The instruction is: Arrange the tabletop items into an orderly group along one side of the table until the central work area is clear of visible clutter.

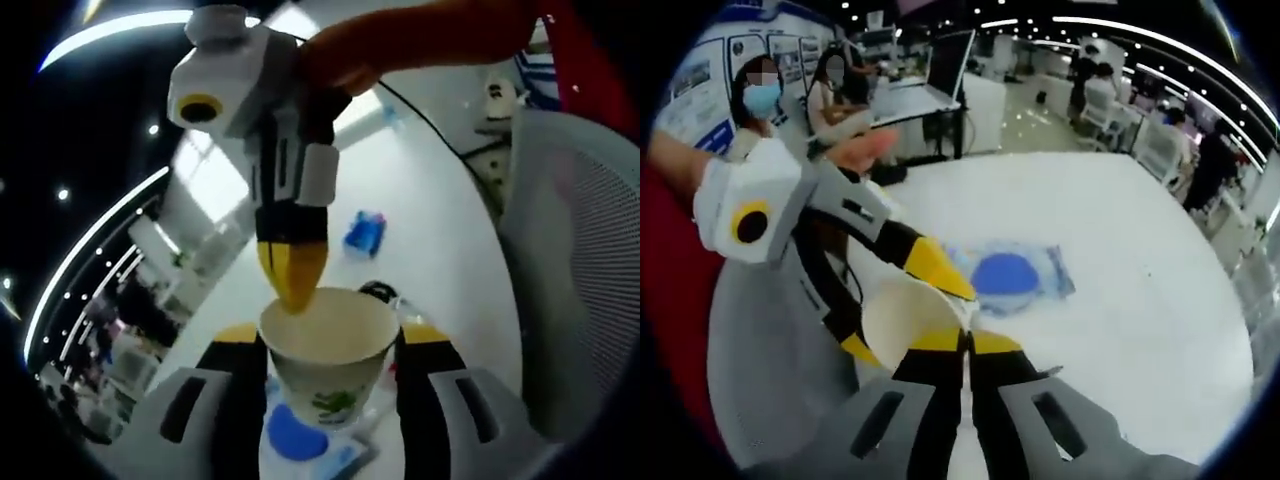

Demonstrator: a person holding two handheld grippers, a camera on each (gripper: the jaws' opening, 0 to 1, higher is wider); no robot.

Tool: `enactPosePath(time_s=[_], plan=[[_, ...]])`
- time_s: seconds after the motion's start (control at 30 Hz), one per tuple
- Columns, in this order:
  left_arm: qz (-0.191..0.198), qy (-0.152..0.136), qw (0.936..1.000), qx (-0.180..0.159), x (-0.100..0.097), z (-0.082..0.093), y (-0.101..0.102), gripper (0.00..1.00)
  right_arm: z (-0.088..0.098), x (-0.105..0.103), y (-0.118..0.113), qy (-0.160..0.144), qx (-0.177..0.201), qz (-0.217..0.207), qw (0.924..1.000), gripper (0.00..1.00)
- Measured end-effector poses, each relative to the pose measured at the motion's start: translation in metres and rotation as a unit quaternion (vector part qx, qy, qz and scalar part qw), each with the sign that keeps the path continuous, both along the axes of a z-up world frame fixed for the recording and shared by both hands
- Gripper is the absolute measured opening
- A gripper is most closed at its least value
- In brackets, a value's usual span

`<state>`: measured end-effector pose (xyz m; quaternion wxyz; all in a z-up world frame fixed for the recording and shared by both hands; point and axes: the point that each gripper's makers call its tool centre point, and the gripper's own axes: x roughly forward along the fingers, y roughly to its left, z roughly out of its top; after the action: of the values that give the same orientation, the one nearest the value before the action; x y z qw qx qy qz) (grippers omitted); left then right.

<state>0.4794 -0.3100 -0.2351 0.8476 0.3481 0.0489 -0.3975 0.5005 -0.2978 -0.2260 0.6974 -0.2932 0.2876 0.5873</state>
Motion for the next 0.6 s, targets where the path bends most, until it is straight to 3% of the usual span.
enactPosePath(time_s=[0.47,0.6], plan=[[0.034,0.020,0.9978,-0.054,0.003,0.004,0.014,0.44,0.005,0.002,0.015,-0.038,0.008,0.024,0.9990,0.03],[0.044,0.021,0.9971,-0.060,0.004,0.004,0.019,0.44,0.011,0.007,0.021,-0.044,0.026,0.015,0.9986,0.08]])
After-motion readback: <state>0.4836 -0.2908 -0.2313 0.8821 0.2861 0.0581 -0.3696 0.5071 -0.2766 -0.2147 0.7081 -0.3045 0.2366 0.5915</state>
